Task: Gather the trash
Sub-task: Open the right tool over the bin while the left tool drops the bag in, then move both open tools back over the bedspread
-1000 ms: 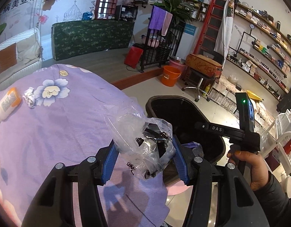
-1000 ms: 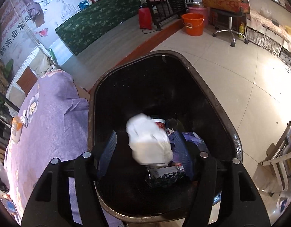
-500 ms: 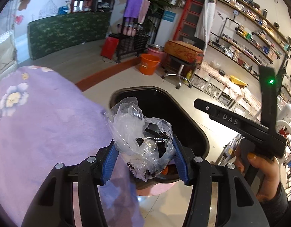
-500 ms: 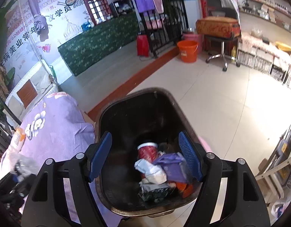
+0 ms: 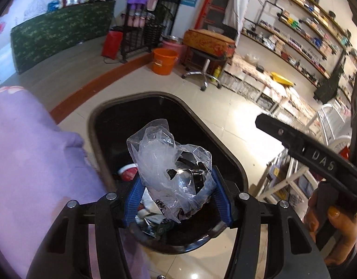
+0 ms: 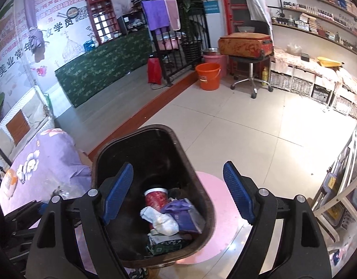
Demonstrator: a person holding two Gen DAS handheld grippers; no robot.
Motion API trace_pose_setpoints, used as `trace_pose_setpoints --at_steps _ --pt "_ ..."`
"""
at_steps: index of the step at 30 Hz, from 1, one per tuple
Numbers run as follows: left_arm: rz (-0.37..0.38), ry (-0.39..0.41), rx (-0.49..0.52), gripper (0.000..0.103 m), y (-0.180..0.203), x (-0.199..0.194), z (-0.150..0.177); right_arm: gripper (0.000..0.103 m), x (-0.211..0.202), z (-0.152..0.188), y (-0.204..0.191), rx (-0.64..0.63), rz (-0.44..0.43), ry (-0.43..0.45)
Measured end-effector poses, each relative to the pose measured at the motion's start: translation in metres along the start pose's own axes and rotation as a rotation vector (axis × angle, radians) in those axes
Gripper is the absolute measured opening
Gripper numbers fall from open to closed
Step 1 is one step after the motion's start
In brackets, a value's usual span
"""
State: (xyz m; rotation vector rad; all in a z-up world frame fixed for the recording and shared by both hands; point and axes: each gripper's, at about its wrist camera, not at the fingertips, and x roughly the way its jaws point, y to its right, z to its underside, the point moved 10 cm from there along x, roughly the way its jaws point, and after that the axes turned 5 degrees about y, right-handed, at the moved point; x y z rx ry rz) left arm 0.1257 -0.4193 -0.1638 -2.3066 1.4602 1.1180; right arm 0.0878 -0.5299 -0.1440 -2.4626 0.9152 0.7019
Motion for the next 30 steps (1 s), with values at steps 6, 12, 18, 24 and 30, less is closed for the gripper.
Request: trace_pose_setpoints --at_steps 6,12,18,24,30 --pt "0.013 -0.002 0.052 0.074 0.012 0.002 0.000 0.079 0.001 -0.001 0.018 0.016 0.032 -0.001" --pt "0.026 0.030 0.050 0.089 0.013 -0.002 -0.005 0.079 0.002 -0.004 0.023 0.017 0.047 0.001" --pt "0.017 0.036 0.045 0.091 0.008 -0.012 -0.004 0.079 0.005 -0.008 0.020 0.012 0.039 0.001" --pt "-0.010 0.052 0.013 0.094 -0.016 -0.034 0.008 0.081 0.010 0.003 -0.005 -0.019 -0.025 -0.035" --pt "-0.072 0.075 -0.027 0.095 -0.051 -0.061 0.019 0.081 0.017 0.016 -0.049 -0.092 -0.104 -0.065"
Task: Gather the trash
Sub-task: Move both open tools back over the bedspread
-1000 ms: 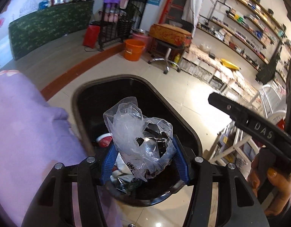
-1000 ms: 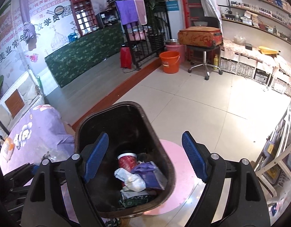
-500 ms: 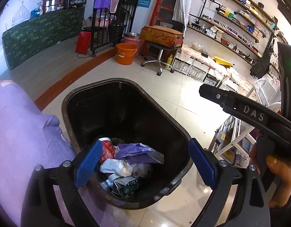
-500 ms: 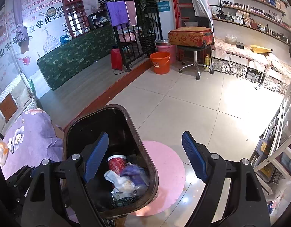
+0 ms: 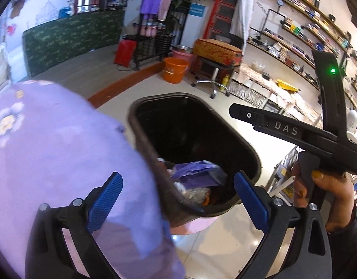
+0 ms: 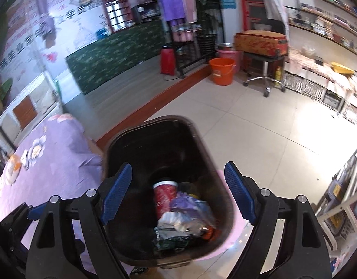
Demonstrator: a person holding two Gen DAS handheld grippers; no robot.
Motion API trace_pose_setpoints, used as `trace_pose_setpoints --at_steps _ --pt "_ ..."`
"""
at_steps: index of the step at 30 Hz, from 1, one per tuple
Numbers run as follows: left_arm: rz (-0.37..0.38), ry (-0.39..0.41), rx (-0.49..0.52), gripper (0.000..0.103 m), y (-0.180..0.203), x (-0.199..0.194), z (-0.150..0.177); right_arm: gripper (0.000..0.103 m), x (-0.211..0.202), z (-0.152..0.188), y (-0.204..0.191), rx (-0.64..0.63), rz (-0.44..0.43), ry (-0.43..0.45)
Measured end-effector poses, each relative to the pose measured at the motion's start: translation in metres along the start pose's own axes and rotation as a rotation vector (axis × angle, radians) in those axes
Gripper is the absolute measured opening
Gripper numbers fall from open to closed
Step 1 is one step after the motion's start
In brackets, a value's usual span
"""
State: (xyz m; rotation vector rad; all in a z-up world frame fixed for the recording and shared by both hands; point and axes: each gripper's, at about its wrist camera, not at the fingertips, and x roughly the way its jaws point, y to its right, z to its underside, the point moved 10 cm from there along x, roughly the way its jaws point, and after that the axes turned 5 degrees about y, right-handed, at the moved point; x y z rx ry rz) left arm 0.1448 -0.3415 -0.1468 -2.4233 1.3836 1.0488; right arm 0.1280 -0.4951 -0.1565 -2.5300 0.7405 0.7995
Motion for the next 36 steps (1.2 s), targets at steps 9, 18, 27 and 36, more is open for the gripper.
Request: trace_pose_setpoints --at_steps 9,18,27,36 --pt "-0.149 0.055 -0.062 0.096 -0.070 -0.046 0.011 0.081 0.012 0.015 -0.091 -0.108 -0.155 -0.058" --pt "-0.297 0.068 -0.175 0.096 -0.157 -0.095 0.035 0.081 0.016 0.042 -0.191 -0.206 -0.363 -0.155" --pt "-0.416 0.029 -0.174 0.096 -0.242 -0.136 0.060 0.081 0.015 0.072 -0.286 -0.311 -0.540 -0.262" --pt "-0.593 -0.034 -0.021 0.096 -0.354 -0.156 0.041 0.081 0.017 0.088 -0.362 -0.434 -0.621 -0.290"
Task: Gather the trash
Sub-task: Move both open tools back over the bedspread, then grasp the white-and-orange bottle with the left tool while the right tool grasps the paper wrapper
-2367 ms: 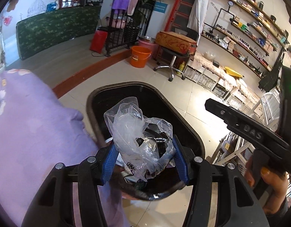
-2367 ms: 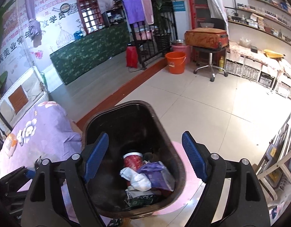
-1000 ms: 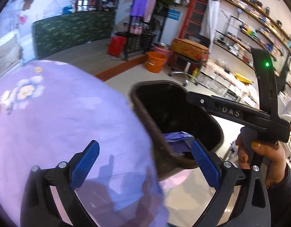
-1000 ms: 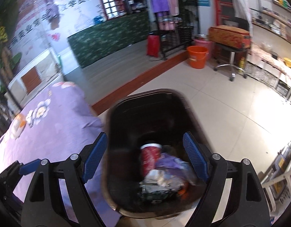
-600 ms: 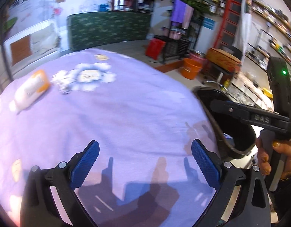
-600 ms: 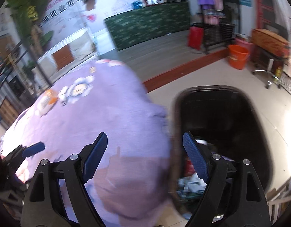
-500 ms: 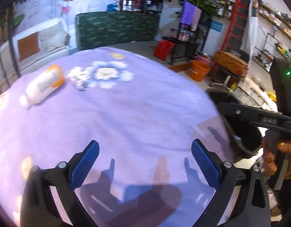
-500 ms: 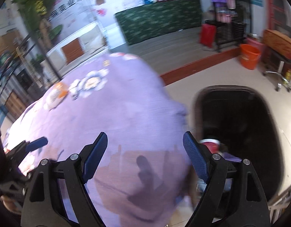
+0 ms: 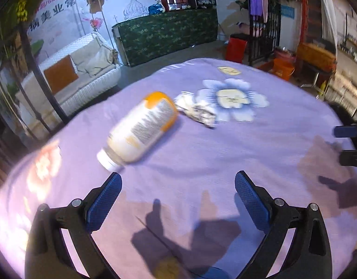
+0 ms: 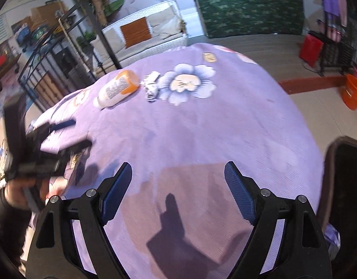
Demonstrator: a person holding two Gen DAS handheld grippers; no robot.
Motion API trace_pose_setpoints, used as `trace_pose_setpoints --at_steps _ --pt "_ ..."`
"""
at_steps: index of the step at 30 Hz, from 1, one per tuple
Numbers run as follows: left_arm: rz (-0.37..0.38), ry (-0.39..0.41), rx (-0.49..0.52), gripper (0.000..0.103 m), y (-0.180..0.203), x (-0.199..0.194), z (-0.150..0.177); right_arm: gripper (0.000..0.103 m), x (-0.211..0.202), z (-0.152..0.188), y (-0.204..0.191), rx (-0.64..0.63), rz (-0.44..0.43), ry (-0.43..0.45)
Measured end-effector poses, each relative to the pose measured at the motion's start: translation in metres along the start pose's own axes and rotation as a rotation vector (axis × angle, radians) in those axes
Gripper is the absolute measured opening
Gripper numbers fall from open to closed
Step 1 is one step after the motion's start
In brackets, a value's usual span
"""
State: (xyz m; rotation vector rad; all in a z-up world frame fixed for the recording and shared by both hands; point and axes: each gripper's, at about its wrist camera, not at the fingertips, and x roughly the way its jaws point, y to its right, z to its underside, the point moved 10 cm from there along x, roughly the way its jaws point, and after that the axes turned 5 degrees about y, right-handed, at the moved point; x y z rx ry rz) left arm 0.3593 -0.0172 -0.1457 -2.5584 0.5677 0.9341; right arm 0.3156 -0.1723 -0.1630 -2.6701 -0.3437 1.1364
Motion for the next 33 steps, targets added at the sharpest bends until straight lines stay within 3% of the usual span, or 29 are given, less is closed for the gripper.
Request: trace_pose_setpoints --at_steps 5,13,16,21,25,33 --pt "-0.049 -0.073 0.085 0.096 -0.028 0.042 -0.018 0.081 0.018 -0.010 -0.010 -0.027 -0.008 -0.026" --pt "-0.077 -0.167 0.196 0.094 -0.036 0.092 -0.027 0.081 0.040 -0.029 -0.011 -0.039 -0.001 -0.040" --pt "-0.078 -0.192 0.188 0.083 -0.036 0.100 -0.024 0.081 0.050 -0.031 -0.012 -0.056 0.004 -0.054" --pt "-0.098 -0.182 0.182 0.082 -0.037 0.097 -0.024 0.081 0.062 -0.033 -0.012 -0.059 0.004 -0.073" --pt "-0.116 -0.181 0.174 0.076 -0.038 0.094 -0.025 0.081 0.069 -0.031 -0.015 -0.060 -0.004 -0.089" --pt "-0.108 -0.182 0.019 0.065 -0.046 0.085 -0.024 0.081 0.074 -0.034 -0.024 -0.082 -0.002 -0.091"
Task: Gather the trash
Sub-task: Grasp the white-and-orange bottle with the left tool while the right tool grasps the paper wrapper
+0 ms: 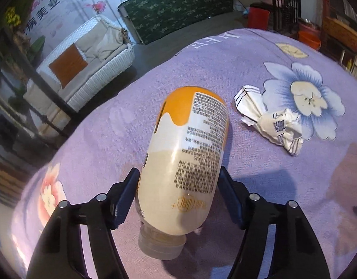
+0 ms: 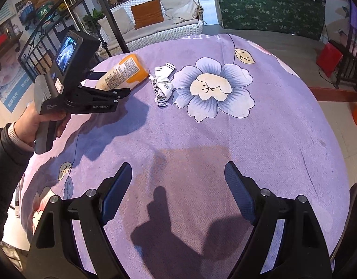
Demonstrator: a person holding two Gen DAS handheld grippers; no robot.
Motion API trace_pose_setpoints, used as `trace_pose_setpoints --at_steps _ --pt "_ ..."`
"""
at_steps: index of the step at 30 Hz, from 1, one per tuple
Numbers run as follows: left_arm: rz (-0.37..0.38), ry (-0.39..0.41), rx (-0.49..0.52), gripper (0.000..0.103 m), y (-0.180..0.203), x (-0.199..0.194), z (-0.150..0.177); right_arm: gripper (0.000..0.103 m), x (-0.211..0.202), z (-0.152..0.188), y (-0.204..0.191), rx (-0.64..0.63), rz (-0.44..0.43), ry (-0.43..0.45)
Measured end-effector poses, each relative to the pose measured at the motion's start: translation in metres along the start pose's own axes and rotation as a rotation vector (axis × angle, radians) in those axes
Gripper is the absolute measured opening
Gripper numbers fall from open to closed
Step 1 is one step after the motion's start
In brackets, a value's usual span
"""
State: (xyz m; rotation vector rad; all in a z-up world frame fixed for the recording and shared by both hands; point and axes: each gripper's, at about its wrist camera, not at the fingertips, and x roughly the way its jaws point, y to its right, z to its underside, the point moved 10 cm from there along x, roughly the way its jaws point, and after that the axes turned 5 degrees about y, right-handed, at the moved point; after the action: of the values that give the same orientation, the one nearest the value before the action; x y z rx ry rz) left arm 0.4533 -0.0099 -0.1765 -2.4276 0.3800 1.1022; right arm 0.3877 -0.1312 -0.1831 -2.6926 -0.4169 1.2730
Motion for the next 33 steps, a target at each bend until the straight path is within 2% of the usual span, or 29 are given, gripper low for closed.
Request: trace_pose_setpoints --at_steps 3,7,11,18,22,27,31,33 --pt "0.071 0.017 -0.106 0.065 0.003 -0.010 0.001 0.081 0.004 -0.003 -0.002 -0.003 -0.004 -0.006" --pt "0.105 0.055 -0.196 0.065 0.008 -0.026 0.006 0.081 0.010 -0.011 -0.005 -0.012 -0.011 0.001" --pt "0.103 0.093 -0.276 0.065 0.009 -0.046 0.018 0.081 0.020 -0.023 -0.011 -0.024 -0.030 0.008" --pt "0.052 0.160 -0.365 0.065 0.010 -0.086 0.041 0.080 0.052 -0.056 -0.032 -0.129 -0.012 0.008" --pt "0.074 0.159 -0.426 0.065 0.010 -0.093 0.053 0.072 0.082 -0.075 -0.044 -0.154 -0.024 -0.025" --pt "0.063 0.156 -0.436 0.065 0.010 -0.101 0.067 0.066 0.116 -0.092 -0.046 -0.192 0.034 -0.039" --pt "0.076 0.155 -0.454 0.065 0.012 -0.103 0.074 0.040 0.133 -0.094 -0.038 -0.173 0.049 -0.063" --pt "0.082 0.157 -0.463 0.065 0.013 -0.104 0.074 0.037 0.133 -0.093 -0.036 -0.159 0.043 -0.059"
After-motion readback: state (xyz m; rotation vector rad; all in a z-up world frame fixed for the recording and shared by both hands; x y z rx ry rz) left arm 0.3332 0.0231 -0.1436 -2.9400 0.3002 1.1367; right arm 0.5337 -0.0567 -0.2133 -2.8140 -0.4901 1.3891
